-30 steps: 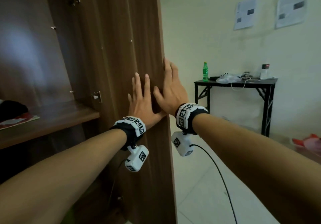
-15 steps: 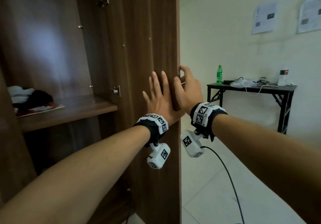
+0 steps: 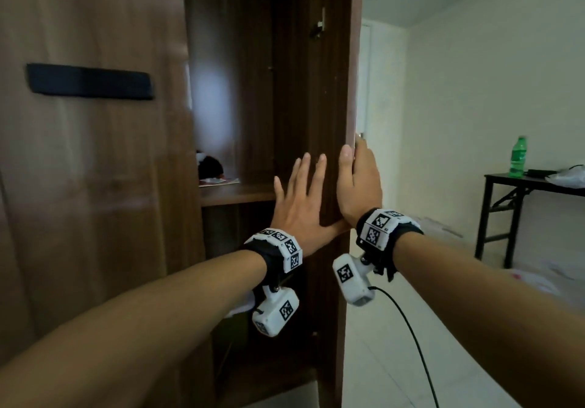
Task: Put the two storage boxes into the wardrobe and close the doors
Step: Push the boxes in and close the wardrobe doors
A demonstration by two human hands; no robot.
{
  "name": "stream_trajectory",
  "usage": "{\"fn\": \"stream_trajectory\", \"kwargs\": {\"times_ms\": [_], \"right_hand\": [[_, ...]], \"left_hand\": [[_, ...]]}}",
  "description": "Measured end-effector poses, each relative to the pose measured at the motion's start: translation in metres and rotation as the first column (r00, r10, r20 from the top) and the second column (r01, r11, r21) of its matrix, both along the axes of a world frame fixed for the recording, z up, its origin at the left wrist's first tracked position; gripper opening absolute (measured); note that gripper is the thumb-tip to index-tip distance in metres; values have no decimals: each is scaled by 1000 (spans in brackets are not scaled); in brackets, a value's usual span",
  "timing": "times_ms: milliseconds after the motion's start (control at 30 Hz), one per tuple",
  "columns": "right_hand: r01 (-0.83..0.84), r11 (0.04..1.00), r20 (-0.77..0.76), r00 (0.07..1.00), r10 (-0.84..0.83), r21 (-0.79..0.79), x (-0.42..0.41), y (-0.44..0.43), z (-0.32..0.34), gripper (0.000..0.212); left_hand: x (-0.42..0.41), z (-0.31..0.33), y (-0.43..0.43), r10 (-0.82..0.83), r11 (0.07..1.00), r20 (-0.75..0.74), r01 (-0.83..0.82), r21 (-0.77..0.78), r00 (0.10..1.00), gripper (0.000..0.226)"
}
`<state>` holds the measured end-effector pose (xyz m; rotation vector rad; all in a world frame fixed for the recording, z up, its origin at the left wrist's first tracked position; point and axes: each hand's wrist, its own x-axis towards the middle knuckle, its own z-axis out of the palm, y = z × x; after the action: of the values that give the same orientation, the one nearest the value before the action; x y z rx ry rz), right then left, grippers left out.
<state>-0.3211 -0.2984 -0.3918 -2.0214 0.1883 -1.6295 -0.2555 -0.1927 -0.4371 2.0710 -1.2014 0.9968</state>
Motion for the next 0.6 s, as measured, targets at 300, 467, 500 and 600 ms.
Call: {"fn": "stream_trajectory", "kwargs": {"times_ms": [300,467,500,600], "right_hand": [[-286,958,-215,935,281,8,78,73,-15,64],[-214,977,-371,908,195,-12,136,113,-24,68],[-207,978,-396,901,177,-34,155,121,-25,69],[-180,977,-482,870,103,-117,197,123,-33,72]], "left_hand": [[99,-23,131,392,919,-67,-388,72,917,105],[143,-23,182,572,817,-122,-550,173,811,101],[156,-19,195,604,793,-122,-580,185,788,100],[188,-7,221,673,735,-118,-641,221,730,100]]}}
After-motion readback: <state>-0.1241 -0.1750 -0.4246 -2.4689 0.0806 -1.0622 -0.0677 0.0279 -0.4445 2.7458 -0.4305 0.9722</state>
